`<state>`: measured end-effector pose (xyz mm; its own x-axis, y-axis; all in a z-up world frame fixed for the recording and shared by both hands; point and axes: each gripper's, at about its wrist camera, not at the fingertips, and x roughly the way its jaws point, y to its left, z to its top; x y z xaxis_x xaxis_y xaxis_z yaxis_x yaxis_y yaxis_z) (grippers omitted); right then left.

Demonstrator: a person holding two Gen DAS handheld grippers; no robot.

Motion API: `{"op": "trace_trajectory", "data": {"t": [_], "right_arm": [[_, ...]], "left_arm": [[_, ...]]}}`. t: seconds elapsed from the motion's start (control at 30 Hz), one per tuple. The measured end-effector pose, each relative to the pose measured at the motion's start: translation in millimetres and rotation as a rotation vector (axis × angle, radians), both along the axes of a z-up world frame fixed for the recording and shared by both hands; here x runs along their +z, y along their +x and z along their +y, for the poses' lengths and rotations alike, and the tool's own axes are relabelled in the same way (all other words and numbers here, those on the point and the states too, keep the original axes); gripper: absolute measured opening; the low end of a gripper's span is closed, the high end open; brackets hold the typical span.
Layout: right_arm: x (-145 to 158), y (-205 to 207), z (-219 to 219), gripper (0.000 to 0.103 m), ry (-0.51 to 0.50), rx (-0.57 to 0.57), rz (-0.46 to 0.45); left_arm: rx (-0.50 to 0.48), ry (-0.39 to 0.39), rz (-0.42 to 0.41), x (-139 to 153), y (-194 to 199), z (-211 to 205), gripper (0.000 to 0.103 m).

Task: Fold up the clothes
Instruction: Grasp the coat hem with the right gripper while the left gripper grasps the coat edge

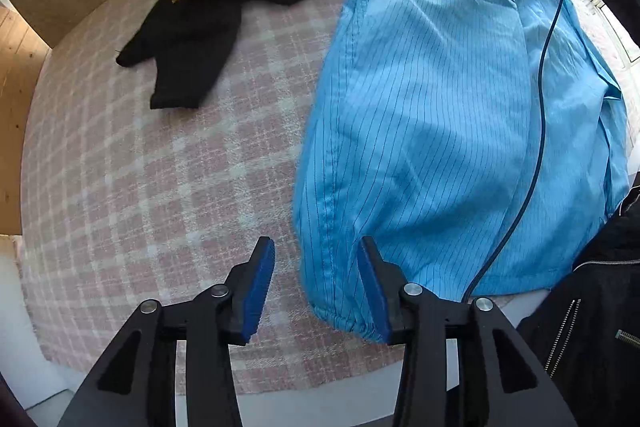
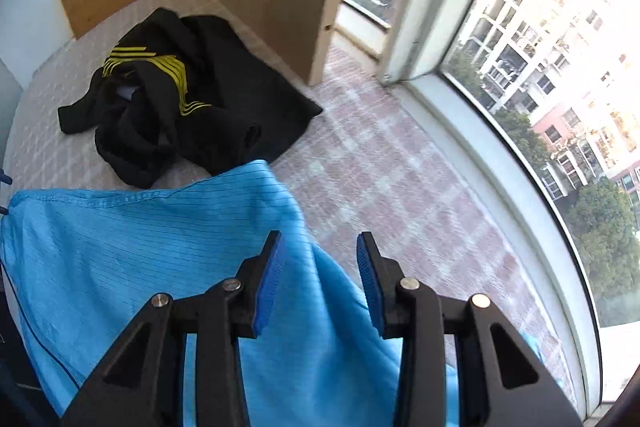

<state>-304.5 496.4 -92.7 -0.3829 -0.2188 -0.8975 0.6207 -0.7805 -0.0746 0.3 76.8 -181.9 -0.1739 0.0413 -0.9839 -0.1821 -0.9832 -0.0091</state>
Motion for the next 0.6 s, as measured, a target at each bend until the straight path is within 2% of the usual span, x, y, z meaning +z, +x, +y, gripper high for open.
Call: {"op": "trace_trajectory", "data": {"t": [0.07,0.13,0.27,0.33,0.4,0.5,0.57,0.6], "right_arm": [[17.0,-11.5,57.7,0.036,-0.035,-0.127,0.016],[32.1,-20.7,111.6,0.038,-0.057,-0.249,0.028],[36.4,-24.8,190.7,0.038,-0.026,-0.424,0.011],[24.3,-30.3,219.1,0.038,-0.069,-0.479,-0.054],[12.2,-34.7,234.4,0.038,-0.114,-0.504,-0.094],[11.7,-29.0,237.9,0.041,-0.153,-0.491,-0.122],[9.8,-28.7,236.8,0.051,-0.18,-0.48,-0.151],[8.9,-28.6,236.3,0.054,-0.193,-0.475,-0.165]], "left_arm": [[-0.005,0.008,0.047,19.2,-6.4,1.8,0.041],[-0.059,0.026,0.084,30.9,-30.2,18.2,0.041],[-0.27,-0.024,0.155,39.3,-102.7,77.6,0.041],[-0.368,-0.033,0.193,38.4,-147.8,106.4,0.042],[-0.445,-0.03,0.227,39.3,-195.9,126.9,0.044],[-0.467,0.012,0.22,35.0,-272.1,144.2,0.048],[-0.456,0.061,0.192,28.0,-316.4,153.4,0.048],[-0.468,0.06,0.181,22.1,-332.5,159.7,0.049]]}}
